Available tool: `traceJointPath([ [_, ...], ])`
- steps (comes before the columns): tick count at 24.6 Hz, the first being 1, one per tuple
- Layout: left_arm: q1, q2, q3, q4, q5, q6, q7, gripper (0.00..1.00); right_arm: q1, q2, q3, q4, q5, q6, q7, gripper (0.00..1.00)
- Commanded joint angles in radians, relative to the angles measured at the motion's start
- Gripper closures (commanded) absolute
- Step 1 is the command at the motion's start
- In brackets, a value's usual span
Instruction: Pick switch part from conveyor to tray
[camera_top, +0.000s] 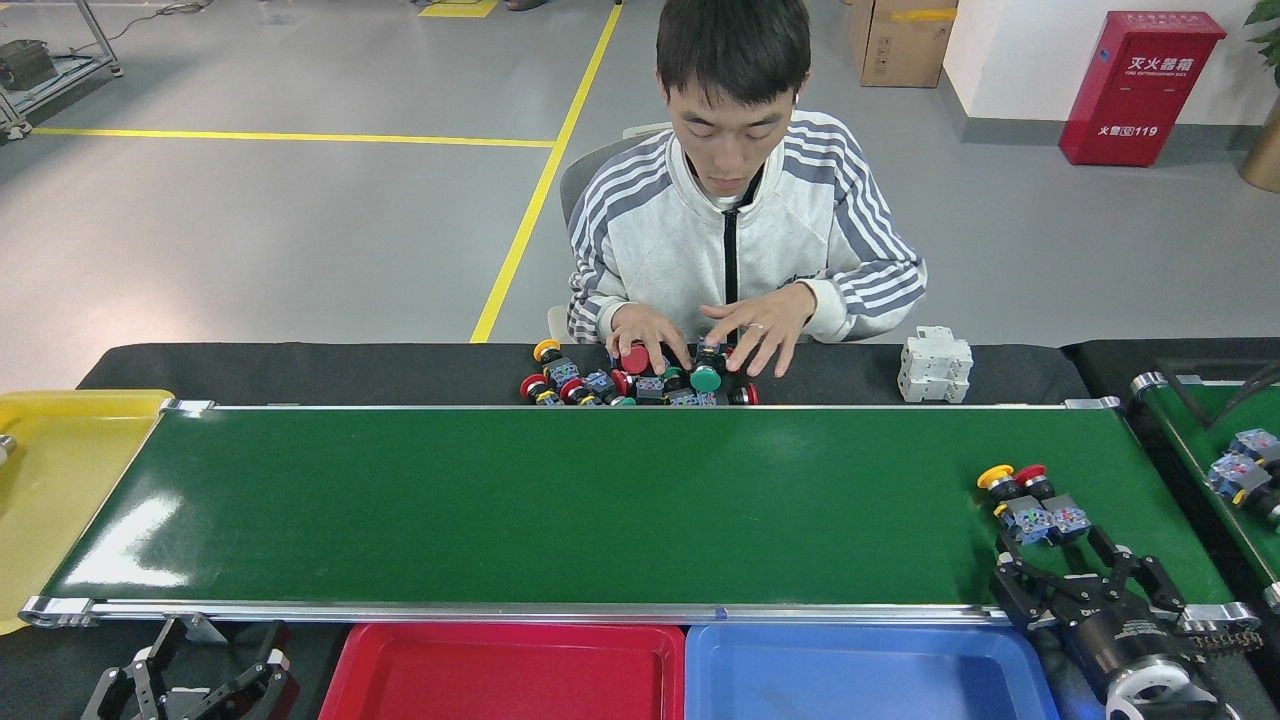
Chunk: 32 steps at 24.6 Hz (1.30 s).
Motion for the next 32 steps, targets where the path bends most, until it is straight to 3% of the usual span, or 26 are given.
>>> traceJointPath([
  [1, -0.007, 0.013, 0.003, -0.010, -0.002, 0.003, 0.006, 0.00, -0.029, 0.002, 0.001, 0.006, -0.003, -0.004, 0.000, 0.01],
  [7, -0.009, 0.013, 0.003, -0.009, -0.002, 0.003, 0.006, 0.00, -0.084, 0.018, 0.025, 0.049, -0.003, -0.010, 0.002, 0.01],
  [10, -0.009, 0.015, 0.003, -0.009, -0.002, 0.001, 0.006, 0.00, -0.098, 0.019, 0.047, 0.055, 0.006, -0.010, 0.009, 0.08],
  [11, -0.009, 0.015, 0.003, -0.009, -0.002, 0.003, 0.006, 0.00, -0.100, 0.016, 0.051, 0.055, 0.009, -0.012, 0.009, 0.17],
  [12, -0.009, 0.015, 0.003, -0.009, -0.002, 0.003, 0.006, 0.00, -0.100, 0.015, 0.056, 0.055, 0.008, -0.016, 0.009, 0.40],
  [14, -0.007, 0.015, 0.003, -0.010, -0.002, 0.001, 0.006, 0.00, -0.100, 0.010, 0.056, 0.053, 0.008, -0.062, 0.008, 0.71],
  [16, -0.007, 0.015, 0.003, -0.009, -0.002, 0.003, 0.006, 0.00, -0.097, 0.011, 0.056, 0.049, 0.008, -0.121, 0.008, 0.86],
  [18, -0.003, 0.015, 0.003, -0.010, -0.002, 0.001, 0.006, 0.00, -0.095, 0.019, 0.056, 0.036, 0.006, -0.154, 0.006, 0.91],
  [23, -0.003, 0.015, 0.003, -0.009, -0.002, 0.001, 0.006, 0.00, -0.051, 0.013, 0.073, -0.100, 0.008, -0.236, 0.002, 0.91],
  [26, -0.003, 0.015, 0.003, -0.010, -0.002, 0.001, 0.006, 0.00, 0.000, 0.021, 0.099, -0.249, 0.009, -0.498, -0.024, 0.89],
  [28, -0.004, 0.015, 0.003, -0.010, -0.002, 0.003, 0.006, 0.00, 0.009, 0.048, 0.175, -0.293, 0.019, -0.645, -0.023, 0.86],
  [30, -0.006, 0.015, 0.003, -0.009, -0.002, 0.003, 0.006, 0.00, -0.002, 0.090, 0.283, -0.295, 0.077, -0.651, -0.021, 0.71],
  [31, -0.007, 0.015, 0.003, -0.010, -0.002, 0.001, 0.006, 0.00, -0.008, 0.122, 0.332, -0.290, 0.126, -0.651, -0.021, 0.55],
  [32, -0.007, 0.015, 0.002, -0.012, -0.002, 0.001, 0.006, 0.00, -0.009, 0.168, 0.366, -0.283, 0.172, -0.651, -0.023, 0.28],
])
